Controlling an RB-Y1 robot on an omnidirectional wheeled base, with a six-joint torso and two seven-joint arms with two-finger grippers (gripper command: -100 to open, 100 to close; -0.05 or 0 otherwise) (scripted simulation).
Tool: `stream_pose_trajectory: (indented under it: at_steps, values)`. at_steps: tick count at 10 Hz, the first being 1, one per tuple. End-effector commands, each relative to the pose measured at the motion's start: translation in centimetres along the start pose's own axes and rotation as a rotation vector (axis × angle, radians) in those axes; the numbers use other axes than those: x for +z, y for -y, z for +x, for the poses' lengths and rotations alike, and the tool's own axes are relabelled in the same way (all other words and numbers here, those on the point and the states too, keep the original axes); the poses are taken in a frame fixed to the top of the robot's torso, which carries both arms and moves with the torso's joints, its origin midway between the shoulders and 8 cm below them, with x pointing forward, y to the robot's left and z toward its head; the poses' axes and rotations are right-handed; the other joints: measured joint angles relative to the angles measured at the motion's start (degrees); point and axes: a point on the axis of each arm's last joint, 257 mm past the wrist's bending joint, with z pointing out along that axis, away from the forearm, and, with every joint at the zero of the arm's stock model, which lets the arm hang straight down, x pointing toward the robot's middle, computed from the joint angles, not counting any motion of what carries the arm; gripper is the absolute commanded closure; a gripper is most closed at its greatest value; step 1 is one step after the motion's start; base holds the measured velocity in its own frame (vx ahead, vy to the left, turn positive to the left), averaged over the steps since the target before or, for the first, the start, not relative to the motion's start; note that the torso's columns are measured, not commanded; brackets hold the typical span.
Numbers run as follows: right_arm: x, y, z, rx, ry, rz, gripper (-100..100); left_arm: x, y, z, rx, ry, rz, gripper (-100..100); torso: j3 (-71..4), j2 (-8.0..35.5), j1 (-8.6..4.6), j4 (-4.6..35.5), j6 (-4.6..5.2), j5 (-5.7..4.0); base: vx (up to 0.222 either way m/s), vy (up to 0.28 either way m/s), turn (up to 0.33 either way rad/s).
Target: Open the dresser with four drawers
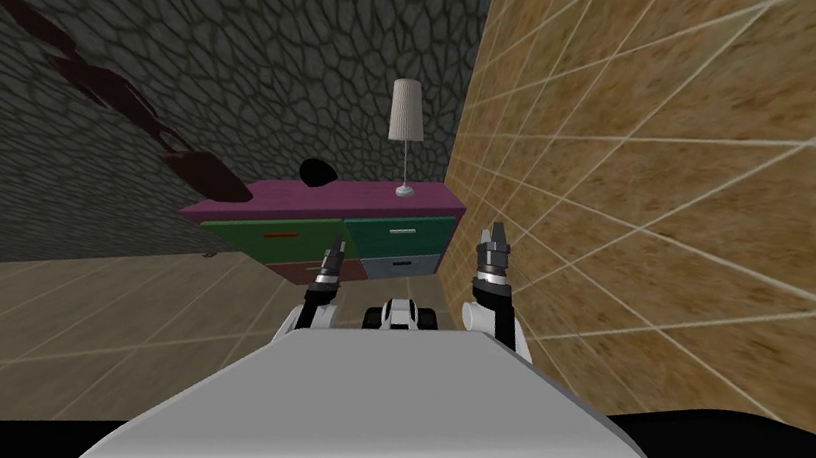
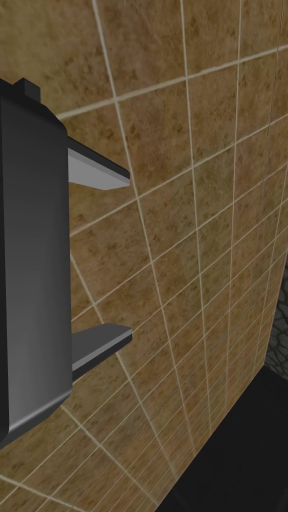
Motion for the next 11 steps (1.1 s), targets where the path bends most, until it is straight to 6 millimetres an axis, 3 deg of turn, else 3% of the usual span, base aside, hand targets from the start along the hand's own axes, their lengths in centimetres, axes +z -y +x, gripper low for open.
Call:
stream_pose_trajectory:
  at_steps: [1, 11]
  values:
    - [0.0, 0.0, 0.0, 0.0, 0.0, 0.0, 0, -0.7, -2.2, 0.5, 0.003, -0.013, -0.042, -100, 0.0, 0.1, -0.05, 0.0, 0.0, -0.01, 0.076, -0.076, -0.006]
    - [0.0, 0.0, 0.0, 0.0, 0.0, 0.0, 0, -4.1, -11.1, 1.9, 0.009, -0.055, -0.225, -100, 0.0, -0.1, -0.1, 0.0, 0.0, -0.03, 0.1, -0.092, -0.006]
